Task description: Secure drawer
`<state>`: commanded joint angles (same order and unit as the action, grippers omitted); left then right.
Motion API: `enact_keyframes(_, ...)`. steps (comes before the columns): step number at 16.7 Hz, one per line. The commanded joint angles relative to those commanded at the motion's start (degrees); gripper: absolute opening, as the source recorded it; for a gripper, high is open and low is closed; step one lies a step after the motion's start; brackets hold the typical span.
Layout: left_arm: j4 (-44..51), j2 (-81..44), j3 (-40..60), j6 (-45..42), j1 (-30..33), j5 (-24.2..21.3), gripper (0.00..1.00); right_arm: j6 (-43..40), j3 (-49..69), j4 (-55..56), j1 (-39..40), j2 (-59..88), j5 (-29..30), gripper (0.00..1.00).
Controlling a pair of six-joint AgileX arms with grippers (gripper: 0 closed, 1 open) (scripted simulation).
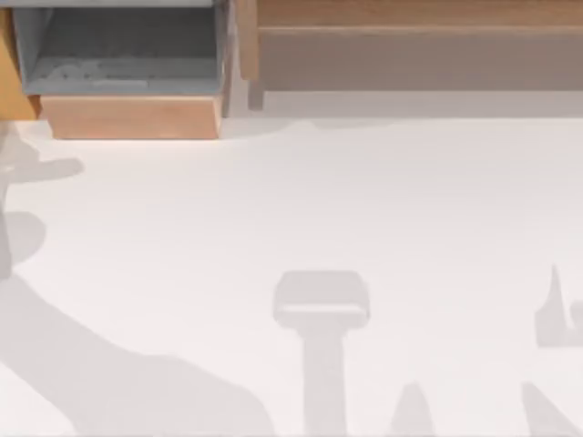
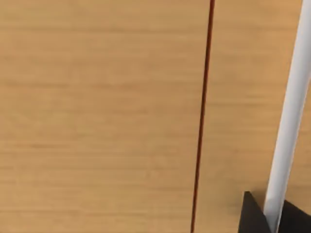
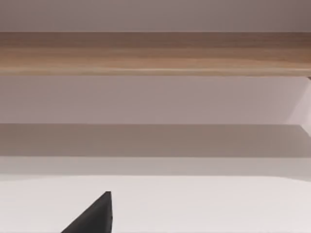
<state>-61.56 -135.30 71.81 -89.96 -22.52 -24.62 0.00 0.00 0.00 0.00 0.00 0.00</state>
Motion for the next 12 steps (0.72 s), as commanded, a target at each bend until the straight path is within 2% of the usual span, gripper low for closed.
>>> enact_keyframes(10, 0.00, 0.00, 0.00, 0.00, 0.00, 0.00, 0.98, 0.00, 0.00, 0.00, 0.00, 0.00, 0.00, 1.00)
enact_keyframes(12, 0.00, 0.00, 0.00, 0.00, 0.00, 0.00, 1.00, 0.00, 0.00, 0.00, 0.00, 0.00, 0.00, 1.00)
